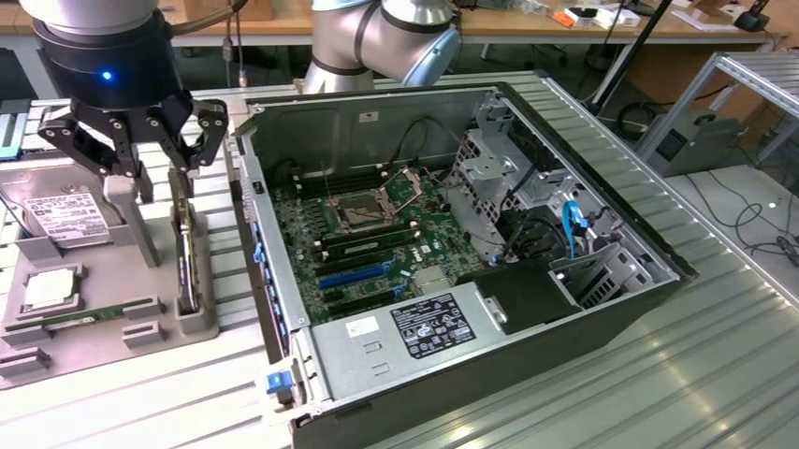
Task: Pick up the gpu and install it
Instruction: 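Pick up the gpu and move the gpu toward the slot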
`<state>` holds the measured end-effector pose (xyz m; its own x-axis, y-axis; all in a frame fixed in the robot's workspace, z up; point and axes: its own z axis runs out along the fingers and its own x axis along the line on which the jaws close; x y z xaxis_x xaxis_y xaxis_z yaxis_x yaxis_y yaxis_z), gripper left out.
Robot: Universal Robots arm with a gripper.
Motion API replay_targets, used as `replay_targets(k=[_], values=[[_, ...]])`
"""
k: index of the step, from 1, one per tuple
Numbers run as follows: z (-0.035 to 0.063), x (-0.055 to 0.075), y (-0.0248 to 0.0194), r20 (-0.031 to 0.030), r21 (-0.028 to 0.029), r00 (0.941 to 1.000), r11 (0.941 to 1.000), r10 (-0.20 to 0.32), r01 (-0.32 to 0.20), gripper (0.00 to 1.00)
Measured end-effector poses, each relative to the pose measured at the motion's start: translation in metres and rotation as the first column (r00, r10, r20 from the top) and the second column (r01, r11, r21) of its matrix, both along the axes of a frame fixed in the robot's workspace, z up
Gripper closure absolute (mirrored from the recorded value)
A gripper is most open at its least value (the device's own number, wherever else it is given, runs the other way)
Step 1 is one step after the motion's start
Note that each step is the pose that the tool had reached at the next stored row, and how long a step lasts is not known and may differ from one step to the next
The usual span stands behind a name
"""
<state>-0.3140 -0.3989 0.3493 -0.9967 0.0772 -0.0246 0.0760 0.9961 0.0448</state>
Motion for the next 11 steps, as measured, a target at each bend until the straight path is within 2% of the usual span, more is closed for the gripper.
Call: replay_targets(k=[11], values=[[-0.0134, 0.001, 0.0000, -0.0003, -0.0002, 1.0000, 1.0000, 0.000, 0.000, 0.58]])
